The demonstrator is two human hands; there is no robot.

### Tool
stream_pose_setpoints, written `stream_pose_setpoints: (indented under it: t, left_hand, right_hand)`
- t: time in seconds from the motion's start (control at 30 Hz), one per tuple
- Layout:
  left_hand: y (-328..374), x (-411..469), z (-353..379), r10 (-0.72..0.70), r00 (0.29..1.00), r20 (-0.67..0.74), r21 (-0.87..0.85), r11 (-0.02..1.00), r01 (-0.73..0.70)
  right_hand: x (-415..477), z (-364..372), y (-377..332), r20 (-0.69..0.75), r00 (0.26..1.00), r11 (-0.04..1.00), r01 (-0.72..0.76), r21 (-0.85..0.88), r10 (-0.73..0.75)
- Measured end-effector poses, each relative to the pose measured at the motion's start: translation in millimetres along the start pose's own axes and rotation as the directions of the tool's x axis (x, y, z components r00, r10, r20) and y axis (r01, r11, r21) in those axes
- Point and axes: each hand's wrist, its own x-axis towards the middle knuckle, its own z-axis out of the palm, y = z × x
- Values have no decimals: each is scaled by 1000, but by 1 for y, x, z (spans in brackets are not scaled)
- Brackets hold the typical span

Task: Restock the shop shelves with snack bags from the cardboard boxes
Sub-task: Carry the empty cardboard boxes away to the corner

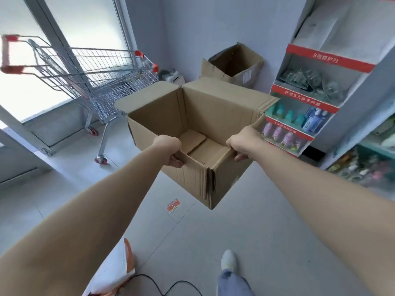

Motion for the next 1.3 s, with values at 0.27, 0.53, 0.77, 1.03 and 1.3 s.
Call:
stream_pose_setpoints:
  t: [0.27, 0.53, 0.77, 1.03, 1.3]
  left_hand:
    - [83, 107, 26, -176, 984, -32, 10, 984, 176]
    - [142, 229, 13, -232, 972, -24, 10, 973, 232]
    - [187, 354, 2, -266, 959, -101, 75, 959, 274]
    - [192, 499, 17, -298, 948, -114, 60, 950, 306]
    - [141, 664, 64, -371, 922, -108, -34, 929, 369]
  right_hand:
    - [153, 5, -35, 140, 990, 997, -8, -73, 18]
    - [284, 50, -85, 245, 967, 990, -38, -139, 72]
    - [404, 115, -111, 345, 925, 983, -118, -138, 159]
    - [526, 191, -114, 443, 870, 969, -134, -206, 215]
    - [646, 296, -65, 408, 877, 951, -148, -271, 253]
